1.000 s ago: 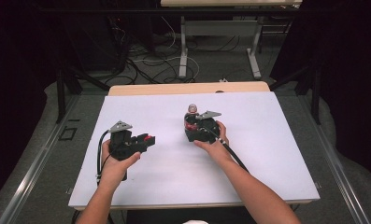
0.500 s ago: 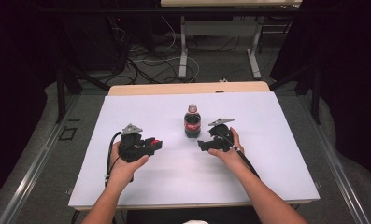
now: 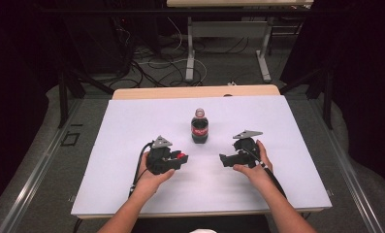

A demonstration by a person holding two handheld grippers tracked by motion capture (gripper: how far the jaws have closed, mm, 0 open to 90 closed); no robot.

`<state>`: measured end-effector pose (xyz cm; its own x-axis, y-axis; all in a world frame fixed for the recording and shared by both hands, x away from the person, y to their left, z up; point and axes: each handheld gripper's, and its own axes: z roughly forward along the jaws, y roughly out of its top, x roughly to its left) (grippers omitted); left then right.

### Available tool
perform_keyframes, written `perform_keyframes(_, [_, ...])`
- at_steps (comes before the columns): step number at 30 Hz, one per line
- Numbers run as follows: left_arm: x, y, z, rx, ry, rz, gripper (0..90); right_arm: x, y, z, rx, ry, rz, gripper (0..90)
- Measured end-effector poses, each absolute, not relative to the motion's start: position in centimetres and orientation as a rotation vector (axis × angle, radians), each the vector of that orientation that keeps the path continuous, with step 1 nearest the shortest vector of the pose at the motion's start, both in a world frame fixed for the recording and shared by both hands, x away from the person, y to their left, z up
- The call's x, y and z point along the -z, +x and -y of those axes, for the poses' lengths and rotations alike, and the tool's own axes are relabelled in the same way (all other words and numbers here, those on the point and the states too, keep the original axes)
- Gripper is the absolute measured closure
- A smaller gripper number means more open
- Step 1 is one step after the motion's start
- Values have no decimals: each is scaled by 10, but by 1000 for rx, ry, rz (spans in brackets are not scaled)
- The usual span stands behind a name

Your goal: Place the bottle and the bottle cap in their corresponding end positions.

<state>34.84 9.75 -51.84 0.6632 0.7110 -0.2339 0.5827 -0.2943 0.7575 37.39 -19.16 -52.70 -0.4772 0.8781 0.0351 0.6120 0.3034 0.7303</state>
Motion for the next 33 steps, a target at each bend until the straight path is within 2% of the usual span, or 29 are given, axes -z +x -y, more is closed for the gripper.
perform_keyframes(12, [553, 348, -54, -172, 2058, -940, 610, 538, 362, 209, -1037, 1395, -2163, 0])
perform_keyframes(27, [565, 351, -45, -218, 2101, -921, 605, 534, 357, 210, -1079, 1392, -2156, 0])
perform_keyframes(33, [565, 351, -44, -214, 2092, -918, 521, 534, 357, 210, -1089, 1392, -2153, 0])
